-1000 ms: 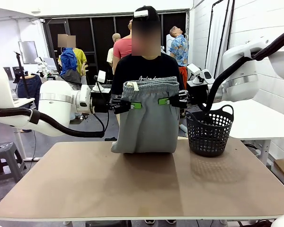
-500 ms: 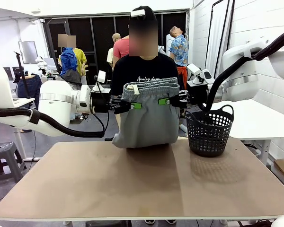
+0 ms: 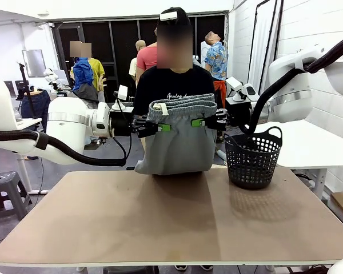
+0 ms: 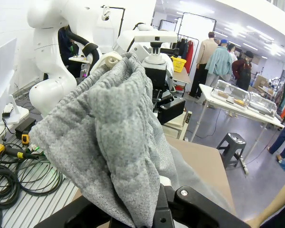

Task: Fold the training pants.
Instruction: Release the ends of the Training pants and then grab the overlapped ends.

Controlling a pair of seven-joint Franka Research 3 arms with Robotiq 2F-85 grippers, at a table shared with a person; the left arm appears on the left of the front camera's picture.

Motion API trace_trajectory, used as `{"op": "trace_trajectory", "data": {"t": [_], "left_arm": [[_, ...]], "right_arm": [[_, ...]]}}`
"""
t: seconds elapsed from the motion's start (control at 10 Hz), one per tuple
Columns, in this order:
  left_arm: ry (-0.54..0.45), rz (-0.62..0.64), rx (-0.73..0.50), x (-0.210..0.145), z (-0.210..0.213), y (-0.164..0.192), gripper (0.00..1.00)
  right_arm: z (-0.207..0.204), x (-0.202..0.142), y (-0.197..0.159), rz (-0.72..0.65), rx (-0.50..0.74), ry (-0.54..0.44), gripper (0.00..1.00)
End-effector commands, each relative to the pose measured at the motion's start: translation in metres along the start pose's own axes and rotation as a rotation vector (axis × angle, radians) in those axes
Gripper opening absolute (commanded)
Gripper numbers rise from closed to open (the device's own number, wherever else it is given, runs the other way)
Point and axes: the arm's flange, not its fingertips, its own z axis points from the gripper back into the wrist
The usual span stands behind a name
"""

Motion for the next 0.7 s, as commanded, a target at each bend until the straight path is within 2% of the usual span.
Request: {"op": "trace_trajectory", "data": {"t": [0.0, 0.6], "left_arm": [[-0.01, -0.001, 0.005, 0.0033, -0.0011, -0.0009, 0.0], [-0.01, -0.001, 0.005, 0.0033, -0.0011, -0.0009, 0.0]], "right_arm": [[-0.0018, 0.0016, 0.0026, 0.003, -0.006, -0.018, 0.0], [-0.0018, 0.0016, 0.0026, 0.003, -0.006, -0.018, 0.0]]}}
